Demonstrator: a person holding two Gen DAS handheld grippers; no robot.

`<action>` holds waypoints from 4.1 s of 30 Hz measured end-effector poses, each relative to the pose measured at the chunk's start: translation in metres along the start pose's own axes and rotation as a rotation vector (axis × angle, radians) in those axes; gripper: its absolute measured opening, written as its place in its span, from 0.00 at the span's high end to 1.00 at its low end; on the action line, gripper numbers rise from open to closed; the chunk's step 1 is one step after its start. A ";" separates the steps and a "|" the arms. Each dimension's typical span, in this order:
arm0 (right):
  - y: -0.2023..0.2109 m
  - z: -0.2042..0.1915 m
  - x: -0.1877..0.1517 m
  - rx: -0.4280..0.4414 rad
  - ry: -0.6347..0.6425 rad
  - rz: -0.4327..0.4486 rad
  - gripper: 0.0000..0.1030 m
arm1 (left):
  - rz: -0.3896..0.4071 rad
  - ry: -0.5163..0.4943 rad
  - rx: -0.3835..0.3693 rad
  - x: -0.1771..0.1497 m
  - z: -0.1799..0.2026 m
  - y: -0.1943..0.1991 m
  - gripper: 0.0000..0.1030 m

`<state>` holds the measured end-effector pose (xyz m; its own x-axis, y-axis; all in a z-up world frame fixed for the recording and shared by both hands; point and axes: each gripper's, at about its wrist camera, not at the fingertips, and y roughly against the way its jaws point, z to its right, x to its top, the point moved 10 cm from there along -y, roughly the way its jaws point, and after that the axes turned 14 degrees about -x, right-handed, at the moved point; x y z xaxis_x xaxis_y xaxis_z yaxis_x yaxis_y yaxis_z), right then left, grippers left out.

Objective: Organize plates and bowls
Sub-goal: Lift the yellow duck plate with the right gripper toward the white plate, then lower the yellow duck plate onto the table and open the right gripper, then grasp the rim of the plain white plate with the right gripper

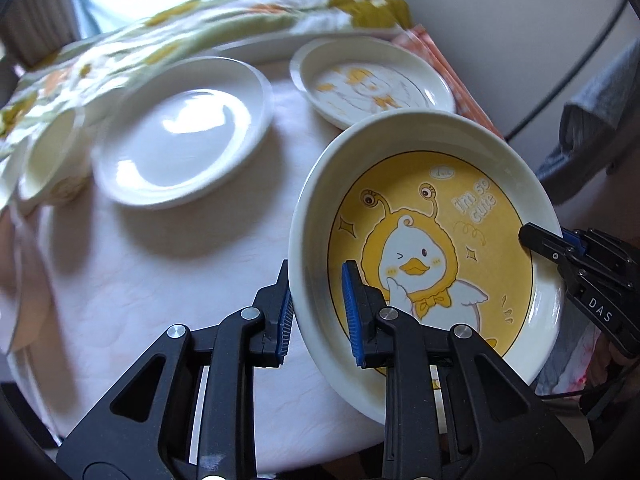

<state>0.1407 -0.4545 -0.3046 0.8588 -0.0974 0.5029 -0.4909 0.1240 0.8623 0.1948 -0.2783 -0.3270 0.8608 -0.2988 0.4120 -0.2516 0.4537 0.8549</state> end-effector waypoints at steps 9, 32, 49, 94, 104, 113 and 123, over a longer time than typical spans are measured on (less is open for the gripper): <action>0.026 -0.102 0.019 0.104 0.132 0.030 0.86 | 0.076 0.121 0.075 -0.032 -0.085 0.073 0.80; -0.027 -0.258 -0.026 0.131 0.173 -0.024 0.86 | 0.073 0.208 0.127 -0.120 -0.233 0.085 0.80; -0.029 -0.257 -0.027 0.096 0.138 -0.038 0.85 | 0.055 0.179 0.169 -0.115 -0.224 0.081 0.78; -0.022 -0.177 0.190 0.163 0.437 0.054 0.08 | 0.318 0.440 0.037 0.062 -0.163 0.114 0.02; -0.121 -0.209 0.174 0.314 0.546 -0.128 0.46 | 0.184 0.572 0.061 0.064 -0.200 0.018 0.34; -0.151 -0.217 0.159 0.376 0.581 -0.200 0.70 | 0.137 0.586 0.063 0.060 -0.208 -0.015 0.54; -0.157 -0.216 0.160 0.376 0.579 -0.193 0.84 | 0.115 0.597 0.065 0.056 -0.211 -0.025 0.78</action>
<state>0.3871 -0.2763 -0.3725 0.8239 0.4695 0.3175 -0.2502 -0.2015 0.9470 0.3424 -0.1292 -0.3924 0.9212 0.2794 0.2708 -0.3676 0.3972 0.8409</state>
